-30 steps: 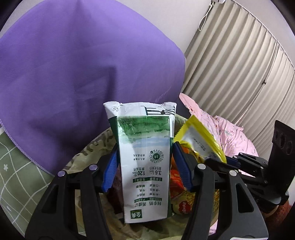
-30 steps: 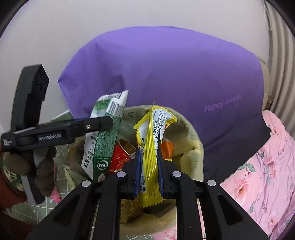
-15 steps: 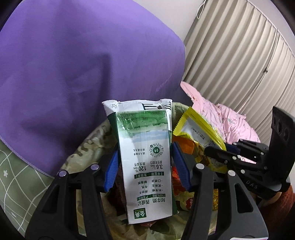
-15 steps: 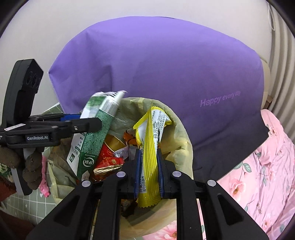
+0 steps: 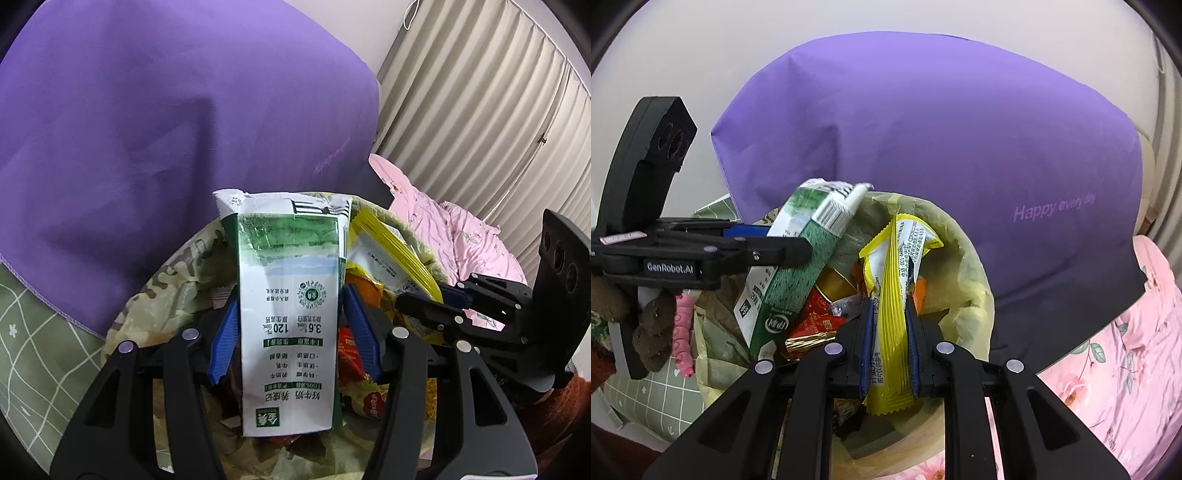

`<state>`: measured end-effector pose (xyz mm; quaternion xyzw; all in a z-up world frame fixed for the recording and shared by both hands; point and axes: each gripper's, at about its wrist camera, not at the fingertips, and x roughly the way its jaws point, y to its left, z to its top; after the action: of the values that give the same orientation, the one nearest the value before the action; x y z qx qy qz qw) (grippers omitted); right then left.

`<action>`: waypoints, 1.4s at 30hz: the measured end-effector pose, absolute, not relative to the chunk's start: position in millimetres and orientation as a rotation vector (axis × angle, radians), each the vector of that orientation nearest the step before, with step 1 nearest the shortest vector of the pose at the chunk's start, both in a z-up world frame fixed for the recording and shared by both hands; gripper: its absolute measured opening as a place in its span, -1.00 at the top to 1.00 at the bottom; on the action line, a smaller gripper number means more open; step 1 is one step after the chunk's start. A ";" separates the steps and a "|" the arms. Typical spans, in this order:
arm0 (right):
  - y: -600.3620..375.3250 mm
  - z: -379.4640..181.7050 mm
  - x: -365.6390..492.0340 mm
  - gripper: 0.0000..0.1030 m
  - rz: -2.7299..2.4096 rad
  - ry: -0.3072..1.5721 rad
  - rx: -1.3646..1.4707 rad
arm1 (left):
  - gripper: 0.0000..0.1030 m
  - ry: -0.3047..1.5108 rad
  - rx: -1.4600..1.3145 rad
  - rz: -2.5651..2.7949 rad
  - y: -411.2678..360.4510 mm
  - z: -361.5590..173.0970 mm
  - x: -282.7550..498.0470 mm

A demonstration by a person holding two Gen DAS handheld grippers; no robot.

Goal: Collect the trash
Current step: 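Open both tools to release the carton and snack bar, then pull back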

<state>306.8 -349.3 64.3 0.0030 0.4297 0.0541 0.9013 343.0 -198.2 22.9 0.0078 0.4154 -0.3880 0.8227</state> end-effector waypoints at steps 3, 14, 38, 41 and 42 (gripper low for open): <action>-349.5 64.6 305.1 0.67 0.084 0.886 0.034 | 0.00 0.893 -0.002 -0.844 -190.9 20.3 348.2; -327.8 73.3 290.7 0.22 -0.018 0.855 0.030 | -0.09 0.865 -0.147 -0.866 -143.9 33.6 336.9; -181.9 114.8 205.6 -0.08 0.176 0.736 0.045 | -0.47 0.637 -0.017 -0.180 67.1 46.4 142.7; -163.9 114.5 193.8 -0.08 0.189 0.744 0.027 | -0.47 0.634 -0.002 -0.136 77.4 49.3 129.0; -158.8 115.2 189.6 -0.08 0.194 0.741 0.026 | -0.47 0.628 -0.009 -0.128 80.6 51.1 124.2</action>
<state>189.6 -158.8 115.2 0.0126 0.3617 0.0947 0.9274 124.2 80.6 51.1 -0.0043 0.3086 -0.0627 0.9491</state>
